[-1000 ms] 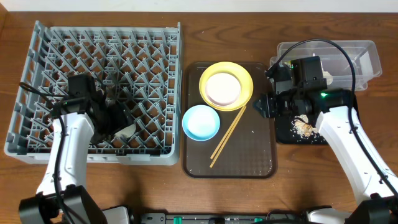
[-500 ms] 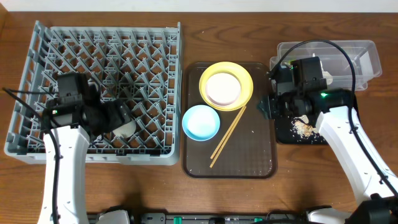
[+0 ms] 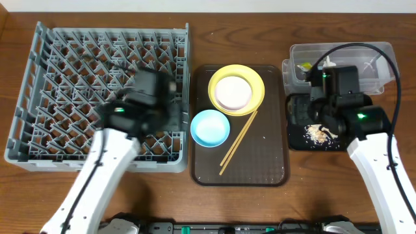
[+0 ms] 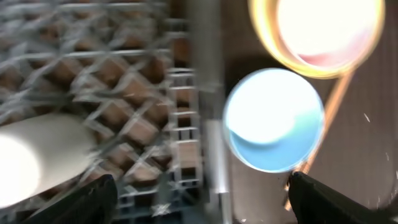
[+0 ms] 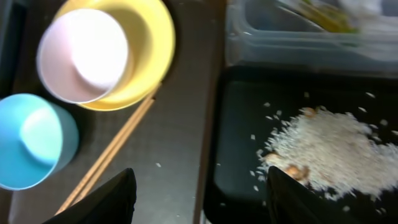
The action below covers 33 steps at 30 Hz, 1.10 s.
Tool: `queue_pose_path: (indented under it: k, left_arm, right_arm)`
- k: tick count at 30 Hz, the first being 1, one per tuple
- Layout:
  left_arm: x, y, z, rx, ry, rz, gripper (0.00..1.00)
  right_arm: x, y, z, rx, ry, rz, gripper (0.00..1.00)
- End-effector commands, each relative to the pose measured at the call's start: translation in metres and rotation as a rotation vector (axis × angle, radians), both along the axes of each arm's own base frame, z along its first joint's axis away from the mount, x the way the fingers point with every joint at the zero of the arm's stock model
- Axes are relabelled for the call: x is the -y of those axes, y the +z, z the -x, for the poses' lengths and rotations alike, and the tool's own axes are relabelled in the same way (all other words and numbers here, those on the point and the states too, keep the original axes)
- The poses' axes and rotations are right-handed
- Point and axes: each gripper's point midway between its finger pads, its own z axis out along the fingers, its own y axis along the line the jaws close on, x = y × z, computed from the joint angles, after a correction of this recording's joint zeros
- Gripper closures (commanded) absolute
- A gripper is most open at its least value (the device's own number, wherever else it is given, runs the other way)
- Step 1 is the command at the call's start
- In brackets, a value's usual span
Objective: Sort waste into correct bins and load items into the dishwasher rack
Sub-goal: 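Reach the left gripper to the tray and grasp the light-blue bowl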
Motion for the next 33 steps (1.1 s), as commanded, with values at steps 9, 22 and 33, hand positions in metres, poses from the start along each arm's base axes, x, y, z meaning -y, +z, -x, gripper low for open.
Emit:
queue_pose_path:
  k: [9, 22, 33]
  left_arm:
    - [0.107, -0.06, 0.021, -0.071, -0.324, -0.085, 0.1]
    - [0.144, -0.131, 0.024, -0.134, -0.409, -0.167, 0.26]
    - [0.137, -0.146, 0.02, -0.138, -0.396, -0.221, 0.67]
  right_arm:
    - [0.014, 0.005, 0.0, -0.005, -0.066, 0.004, 0.35]
    - [0.014, 0.004, 0.002, -0.015, -0.066, 0.006, 0.33]
    - [0.014, 0.003, 0.003, -0.018, -0.065, 0.006, 0.33]
